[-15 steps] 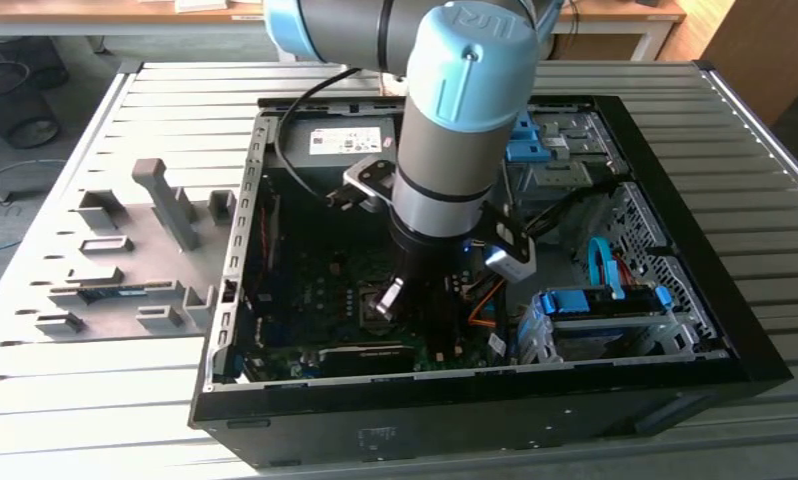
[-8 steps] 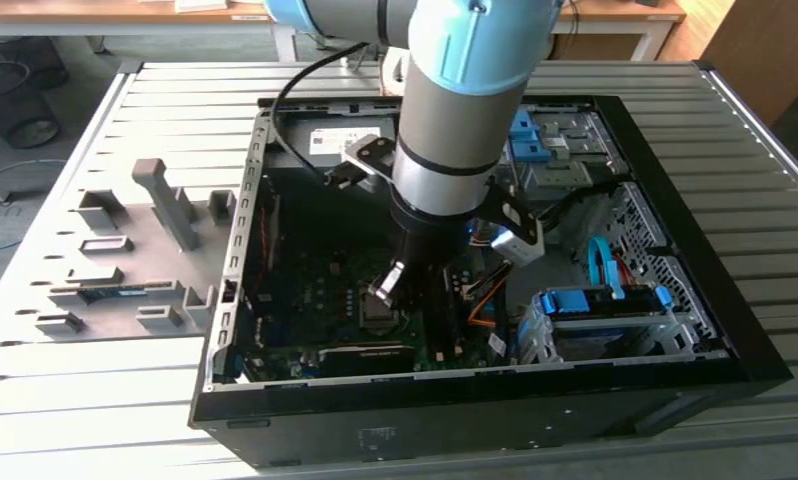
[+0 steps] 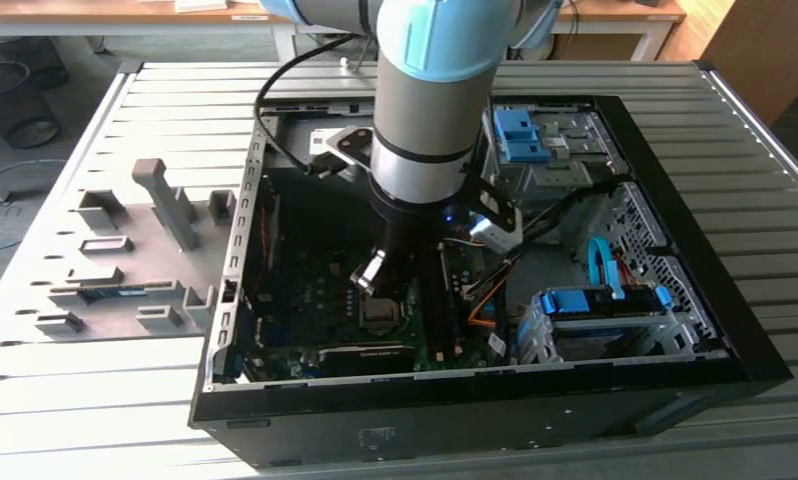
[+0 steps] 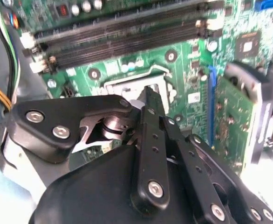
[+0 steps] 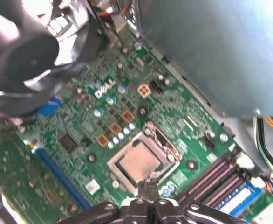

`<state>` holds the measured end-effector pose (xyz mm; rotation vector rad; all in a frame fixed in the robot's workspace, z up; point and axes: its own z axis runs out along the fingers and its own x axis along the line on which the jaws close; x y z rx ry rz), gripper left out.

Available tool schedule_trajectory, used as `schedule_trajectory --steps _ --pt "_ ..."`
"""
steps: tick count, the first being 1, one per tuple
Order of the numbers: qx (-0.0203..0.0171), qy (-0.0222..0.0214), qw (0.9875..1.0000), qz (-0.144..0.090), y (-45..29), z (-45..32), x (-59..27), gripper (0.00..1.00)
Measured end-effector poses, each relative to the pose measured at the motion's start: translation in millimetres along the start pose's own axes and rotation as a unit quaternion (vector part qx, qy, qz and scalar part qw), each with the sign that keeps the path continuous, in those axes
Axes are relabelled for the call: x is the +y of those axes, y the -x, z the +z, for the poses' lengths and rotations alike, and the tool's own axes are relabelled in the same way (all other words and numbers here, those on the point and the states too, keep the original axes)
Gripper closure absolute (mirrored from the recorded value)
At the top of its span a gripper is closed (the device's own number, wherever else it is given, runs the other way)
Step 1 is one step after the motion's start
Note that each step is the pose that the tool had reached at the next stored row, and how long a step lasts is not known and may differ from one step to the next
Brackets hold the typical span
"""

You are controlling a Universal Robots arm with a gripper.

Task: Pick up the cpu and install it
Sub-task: 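Install the first cpu locking lever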

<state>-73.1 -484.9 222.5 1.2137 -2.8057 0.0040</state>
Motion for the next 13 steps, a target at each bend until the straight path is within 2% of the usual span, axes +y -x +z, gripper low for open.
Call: schedule_trajectory --steps 2,7,8,13 --pt "-0.0069 0.0028 1.0 0.0 -3.4 0.1 3.6 0.9" --pt "-0.0165 0.0104 0.9998 -0.001 -4.5 -2.4 4.6 0.9" --pt "-0.0175 0.0112 0.9998 -0.001 -4.5 -2.5 4.6 0.9" --pt "-0.0178 0.0115 0.9998 -0.001 -4.5 -2.5 4.6 0.9"
